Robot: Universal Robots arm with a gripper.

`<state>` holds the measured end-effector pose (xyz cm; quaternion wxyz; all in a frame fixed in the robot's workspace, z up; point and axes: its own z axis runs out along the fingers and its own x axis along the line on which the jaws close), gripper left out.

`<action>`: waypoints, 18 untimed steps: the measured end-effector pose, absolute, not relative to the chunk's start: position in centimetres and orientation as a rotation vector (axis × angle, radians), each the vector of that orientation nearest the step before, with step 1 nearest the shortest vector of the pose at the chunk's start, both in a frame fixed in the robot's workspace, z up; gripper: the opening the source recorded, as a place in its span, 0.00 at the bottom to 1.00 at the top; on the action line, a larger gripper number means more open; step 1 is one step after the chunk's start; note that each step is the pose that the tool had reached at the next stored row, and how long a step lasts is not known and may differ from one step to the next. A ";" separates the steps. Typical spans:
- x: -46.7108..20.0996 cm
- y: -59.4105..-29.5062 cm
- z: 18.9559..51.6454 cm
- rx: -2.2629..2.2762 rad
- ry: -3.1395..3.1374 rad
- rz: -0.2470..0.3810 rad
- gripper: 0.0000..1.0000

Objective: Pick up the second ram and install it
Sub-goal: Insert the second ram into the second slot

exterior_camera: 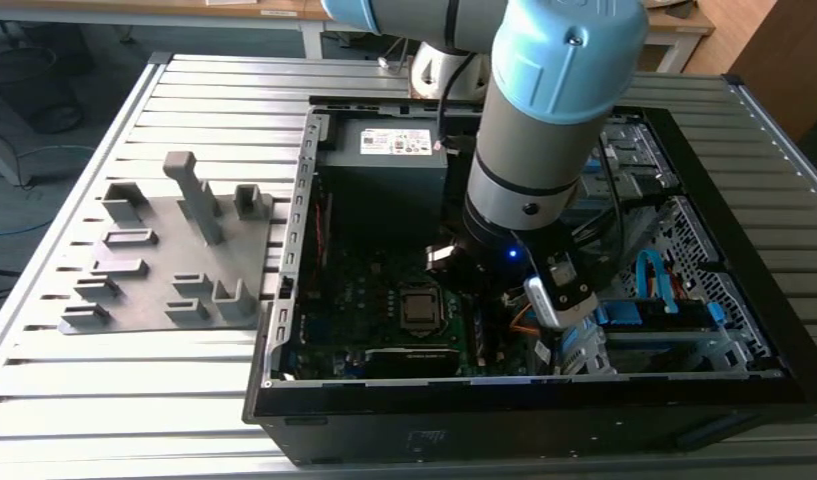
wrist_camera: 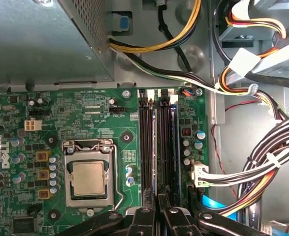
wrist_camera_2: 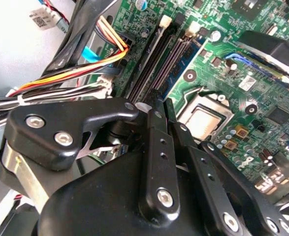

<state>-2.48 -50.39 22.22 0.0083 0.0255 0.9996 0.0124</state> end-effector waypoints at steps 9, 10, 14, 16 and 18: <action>-2.5 -49.9 22.0 0.063 3.124 0.039 0.14; -2.5 -49.9 22.0 0.063 3.124 0.039 0.14; -2.6 -49.8 22.0 0.063 3.124 0.038 0.14; -2.6 -49.7 22.0 0.062 3.124 0.037 0.14; -2.7 -49.7 22.0 0.062 3.124 0.037 0.14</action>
